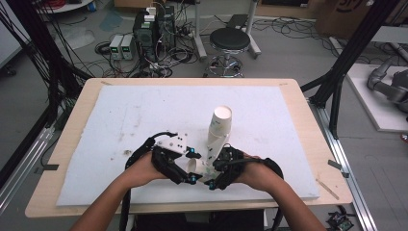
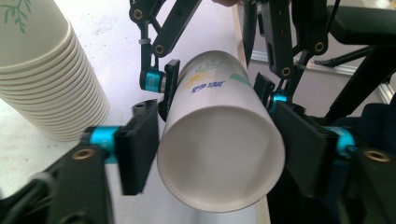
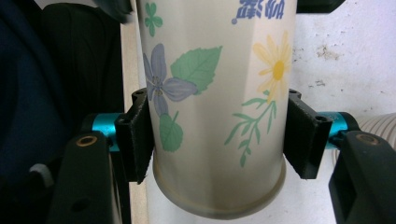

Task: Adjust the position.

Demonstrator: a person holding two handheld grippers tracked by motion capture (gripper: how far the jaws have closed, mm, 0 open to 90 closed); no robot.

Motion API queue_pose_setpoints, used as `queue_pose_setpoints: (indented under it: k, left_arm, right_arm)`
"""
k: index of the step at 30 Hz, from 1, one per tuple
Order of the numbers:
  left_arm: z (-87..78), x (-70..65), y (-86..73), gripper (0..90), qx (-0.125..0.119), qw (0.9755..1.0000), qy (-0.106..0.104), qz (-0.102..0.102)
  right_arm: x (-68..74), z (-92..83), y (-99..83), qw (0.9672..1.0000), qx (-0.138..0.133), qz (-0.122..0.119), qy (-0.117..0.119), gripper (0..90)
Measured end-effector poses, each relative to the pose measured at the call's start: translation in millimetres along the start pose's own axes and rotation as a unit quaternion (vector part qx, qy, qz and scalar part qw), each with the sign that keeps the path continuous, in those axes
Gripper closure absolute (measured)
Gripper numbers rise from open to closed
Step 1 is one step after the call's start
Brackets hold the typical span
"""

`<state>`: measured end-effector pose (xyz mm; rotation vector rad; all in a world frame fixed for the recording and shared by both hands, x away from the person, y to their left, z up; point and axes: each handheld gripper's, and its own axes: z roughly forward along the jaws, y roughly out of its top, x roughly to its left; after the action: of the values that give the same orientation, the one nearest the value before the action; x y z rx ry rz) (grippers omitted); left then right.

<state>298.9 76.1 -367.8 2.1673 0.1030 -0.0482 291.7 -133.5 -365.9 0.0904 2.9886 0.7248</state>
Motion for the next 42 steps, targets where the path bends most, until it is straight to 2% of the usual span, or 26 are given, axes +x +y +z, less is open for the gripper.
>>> queue_pose_setpoints:
  k: [4, 6, 8, 9, 11, 15, 16, 19, 26, 27, 28, 31, 32, 33, 34, 38, 42]
  left_arm:
    - [1.0, -1.4, -0.6, 37.2, 0.005, 0.9999, 0.002, 0.009]
    - [-0.8, -1.5, -1.5, 37.3, -0.005, 0.9999, 0.007, 0.01]
    - [-2.8, -1.0, -4.8, 37.4, -0.024, 0.9996, 0.012, 0.003]
    - [-4.4, -0.5, -6.9, 37.4, -0.03, 0.9995, 0.013, 0.001]
    - [-6.3, -0.3, -12.5, 37.4, -0.048, 0.9987, 0.015, -0.007]
    - [-9.5, -1.2, -22.3, 37.4, -0.087, 0.9959, 0.017, -0.018]
    - [-10.2, -1.3, -24.4, 37.4, -0.093, 0.9953, 0.018, -0.018]
    - [-11.6, -1.9, -30.2, 37.4, -0.119, 0.9925, 0.022, -0.019]
    - [-15.3, -3.2, -41.8, 37.4, -0.185, 0.9817, 0.04, -0.019]
    - [-14.8, -3.4, -42.4, 37.4, -0.19, 0.9806, 0.042, -0.02]
    - [-14.5, -3.3, -42.1, 37.4, -0.187, 0.9813, 0.042, -0.017]
    - [-15.8, -3.7, -42.1, 37.4, -0.197, 0.9794, 0.04, -0.014]
    - [-16.2, -3.6, -42.2, 37.5, -0.201, 0.9786, 0.04, -0.013]
    - [-16.1, -3.9, -42.2, 37.4, -0.206, 0.9776, 0.038, -0.015]
    - [-16.1, -3.8, -42.1, 37.4, -0.208, 0.9773, 0.035, -0.014]
    - [-14.3, -5.1, -40.7, 37.4, -0.21, 0.9772, 0.029, -0.007]
    - [-12.3, -6.7, -38.7, 37.4, -0.216, 0.9762, 0.017, -0.002]
  right_arm:
    - [1.3, 1.0, 0.1, 1.0, 0.004, -0.003, 0.0, 35.2]
    - [2.3, 0.7, -0.9, 0.9999, -0.003, -0.008, -0.012, 30.2]
    - [2.3, -1.1, -4.6, 0.9991, -0.035, -0.003, -0.022, 18.2]
    - [3.5, -3.0, -7.4, 0.9981, -0.055, 0.007, -0.029, 16.7]
    - [5.0, -7.3, -14.5, 0.9949, -0.096, 0.016, -0.027, 16.7]
    - [8.2, -13.8, -32.2, 0.9843, -0.169, 0.039, -0.033, 16.7]
    - [8.8, -14.7, -34.9, 0.9821, -0.179, 0.042, -0.037, 16.7]
    - [10.1, -18.3, -44.6, 0.9718, -0.222, 0.06, -0.053, 16.7]
    - [14.1, -19.8, -60.1, 0.9561, -0.279, 0.07, -0.054, 16.8]
    - [13.8, -18.8, -62.2, 0.9539, -0.287, 0.071, -0.052, 17.5]
    - [13.5, -17.8, -64.6, 0.9509, -0.295, 0.075, -0.053, 17.6]
    - [12.9, -13.0, -72.0, 0.9431, -0.316, 0.088, -0.054, 17.6]
    - [12.0, -10.8, -73.7, 0.9424, -0.318, 0.089, -0.05, 17.6]
    - [11.6, -9.3, -74.6, 0.9435, -0.315, 0.09, -0.047, 17.6]
    - [11.2, -8.2, -75.3, 0.9431, -0.316, 0.091, -0.048, 17.7]
    - [10.2, -6.1, -74.9, 0.9412, -0.324, 0.087, -0.039, 18.2]
    - [10.6, -4.7, -74.1, 0.9413, -0.325, 0.081, -0.037, 18.2]
